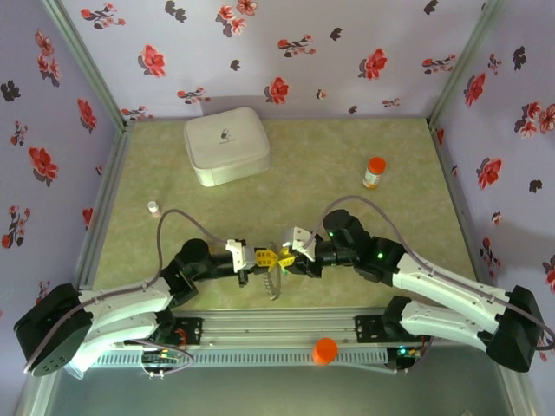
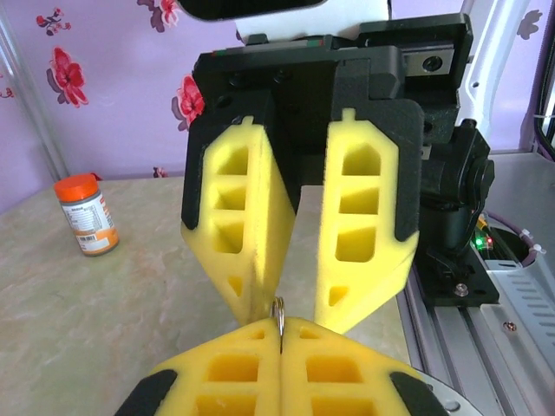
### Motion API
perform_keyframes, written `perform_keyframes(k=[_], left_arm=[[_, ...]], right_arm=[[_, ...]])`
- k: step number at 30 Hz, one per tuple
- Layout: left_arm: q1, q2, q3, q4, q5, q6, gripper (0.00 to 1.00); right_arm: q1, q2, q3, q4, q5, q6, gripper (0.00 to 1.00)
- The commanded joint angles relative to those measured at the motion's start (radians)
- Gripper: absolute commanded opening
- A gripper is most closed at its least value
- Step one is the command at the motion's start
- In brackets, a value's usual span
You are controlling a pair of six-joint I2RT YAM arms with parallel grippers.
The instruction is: Put the keys on the keyring
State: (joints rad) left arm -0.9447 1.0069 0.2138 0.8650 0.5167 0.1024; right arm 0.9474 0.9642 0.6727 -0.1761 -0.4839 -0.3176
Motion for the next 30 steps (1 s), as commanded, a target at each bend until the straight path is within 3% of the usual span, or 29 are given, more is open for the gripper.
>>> perform_keyframes(k=[1, 14, 15, 16, 18, 23, 30], left_arm=[[0.0, 0.002, -0.004, 0.087, 0.001, -0.016, 0.0], [0.0, -0.014, -0.009, 0.06, -0.006, -0.015, 0.0], [0.001, -0.015, -0.008, 0.048, -0.01, -0.015, 0.06], [0.0, -0.019, -0.006, 0.026, -0.016, -0.014, 0.16], [0.0, -0.03, 0.003, -0.042, -0.029, -0.002, 0.23], [0.0, -0.076, 0.054, -0.281, -0.047, 0.054, 0.24], [0.0, -0.07, 0.127, -0.429, -0.031, 0.115, 0.22]], right_arm=[[0.004, 0.004, -0.004, 0.026, -0.024, 0.01, 0.18], [0.005, 0.01, 0.012, -0.022, 0.0, -0.025, 0.0], [0.004, 0.009, 0.016, -0.026, 0.001, -0.028, 0.0], [0.004, 0.007, 0.022, -0.033, 0.003, -0.034, 0.0], [0.004, 0.009, 0.039, -0.059, 0.018, -0.047, 0.0], [0.01, 0.072, 0.143, -0.256, 0.062, -0.146, 0.0], [0.052, 0.162, 0.248, -0.379, 0.135, -0.23, 0.0]])
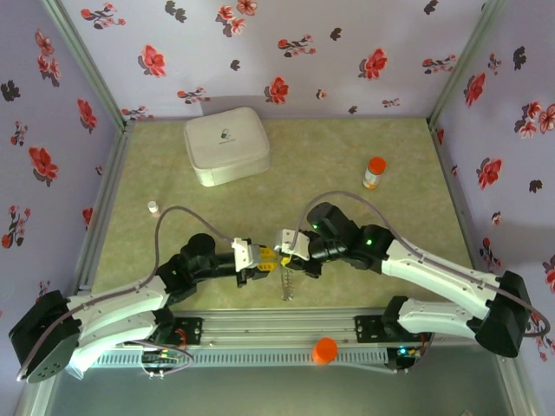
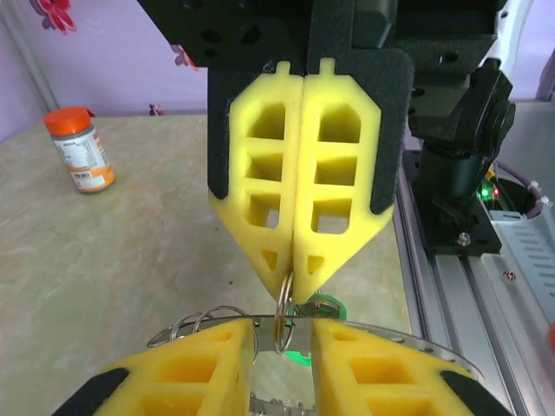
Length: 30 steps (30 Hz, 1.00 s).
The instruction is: Put the keys on the keyring
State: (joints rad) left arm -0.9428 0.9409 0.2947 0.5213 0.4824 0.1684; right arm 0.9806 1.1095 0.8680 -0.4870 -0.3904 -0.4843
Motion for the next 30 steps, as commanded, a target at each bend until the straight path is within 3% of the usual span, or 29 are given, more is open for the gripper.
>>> perform_keyframes(k=[1, 18, 23, 25, 26, 28, 30], left_arm=[[-0.002, 0.0, 0.051, -0.088, 0.006, 0.053, 0.22], [-0.003, 0.013, 0.08, -0.162, 0.017, 0.091, 0.16], [-0.002, 0.015, 0.086, -0.161, 0.018, 0.1, 0.01], [-0.002, 0.008, 0.084, -0.153, 0.017, 0.108, 0.0], [-0.002, 0.0, 0.081, -0.143, 0.016, 0.107, 0.0], [-0.002, -0.02, 0.062, -0.1, 0.011, 0.1, 0.0], [-0.002, -0.037, 0.036, -0.04, 0.004, 0.084, 0.0]], right_arm=[[0.028, 0.027, 0.065, -0.076, 0.049, -0.07, 0.0], [0.052, 0.052, 0.091, -0.032, 0.058, -0.064, 0.0], [0.052, 0.047, 0.086, -0.018, 0.045, -0.048, 0.0], [0.052, 0.041, 0.078, -0.01, 0.052, -0.033, 0.0], [0.051, 0.034, 0.07, -0.001, 0.063, -0.022, 0.02], [0.038, -0.002, 0.029, 0.039, 0.062, 0.019, 0.17], [0.001, -0.048, -0.033, 0.11, 0.018, 0.075, 0.26]])
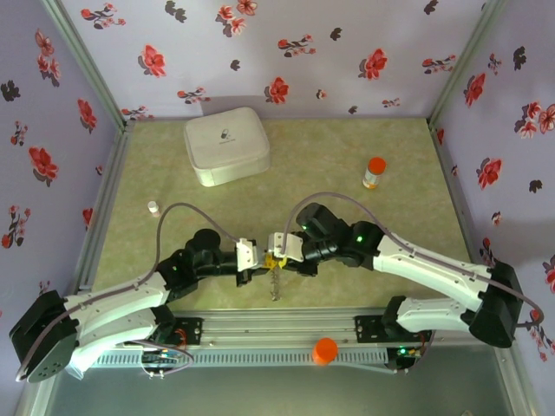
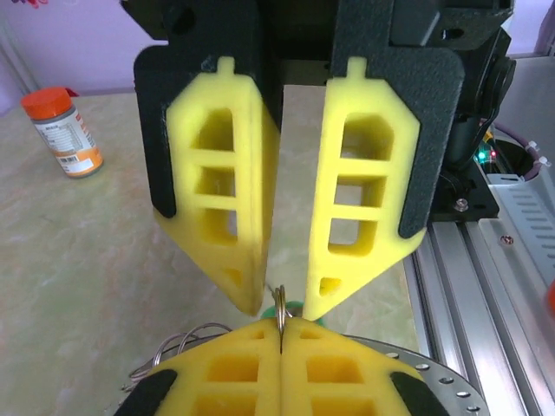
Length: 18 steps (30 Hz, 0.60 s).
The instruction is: Put the keys on the keyring
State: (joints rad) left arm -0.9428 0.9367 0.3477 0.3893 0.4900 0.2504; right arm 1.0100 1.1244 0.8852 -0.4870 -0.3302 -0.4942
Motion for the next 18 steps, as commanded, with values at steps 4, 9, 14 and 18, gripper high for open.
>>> perform_keyframes(k=[4, 9, 14, 18], left_arm=[[0.0, -0.054, -0.083, 0.228, -0.017, -0.04, 0.0], [-0.001, -0.048, -0.112, 0.301, -0.012, -0.066, 0.0], [-0.001, -0.03, -0.114, 0.323, 0.004, -0.075, 0.0], [-0.001, -0.01, -0.119, 0.35, 0.004, -0.078, 0.0]], right_arm=[[-0.068, -0.128, -0.137, 0.183, -0.077, 0.149, 0.28], [-0.067, -0.125, -0.147, 0.182, -0.09, 0.15, 0.28], [-0.068, -0.108, -0.141, 0.19, -0.11, 0.14, 0.28], [-0.067, -0.08, -0.136, 0.188, -0.147, 0.138, 0.26]])
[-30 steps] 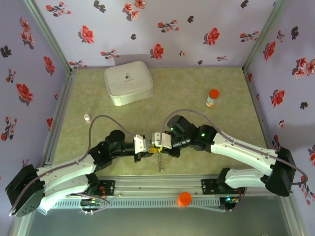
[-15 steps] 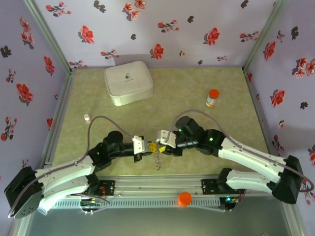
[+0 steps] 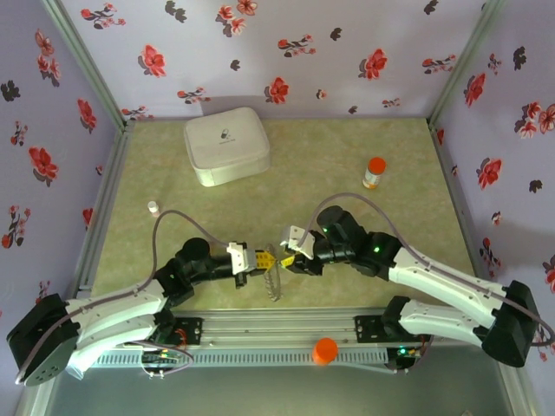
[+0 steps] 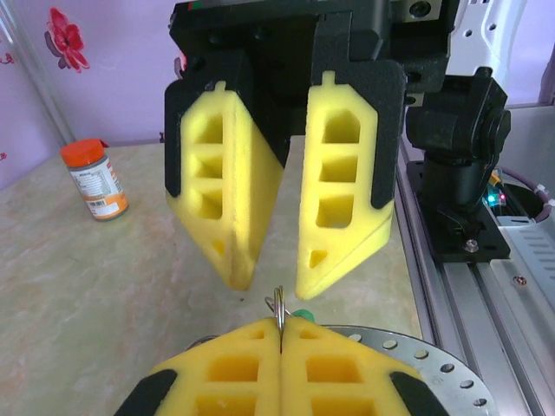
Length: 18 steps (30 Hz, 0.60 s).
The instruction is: Put the keys on the keyring
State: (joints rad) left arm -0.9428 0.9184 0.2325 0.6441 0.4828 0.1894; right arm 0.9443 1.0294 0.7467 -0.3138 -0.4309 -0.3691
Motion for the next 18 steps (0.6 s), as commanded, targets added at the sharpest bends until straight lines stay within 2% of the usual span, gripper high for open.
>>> perform_keyframes(k=[1, 18], left_arm=[[-0.001, 0.012, -0.004, 0.098, 0.012, -0.016, 0.0], [0.0, 0.013, 0.003, 0.089, 0.024, -0.008, 0.0]], right_arm=[[-0.001, 0.022, 0.005, 0.011, -0.05, 0.011, 0.24], [-0.001, 0.04, 0.02, -0.036, -0.035, -0.011, 0.06]])
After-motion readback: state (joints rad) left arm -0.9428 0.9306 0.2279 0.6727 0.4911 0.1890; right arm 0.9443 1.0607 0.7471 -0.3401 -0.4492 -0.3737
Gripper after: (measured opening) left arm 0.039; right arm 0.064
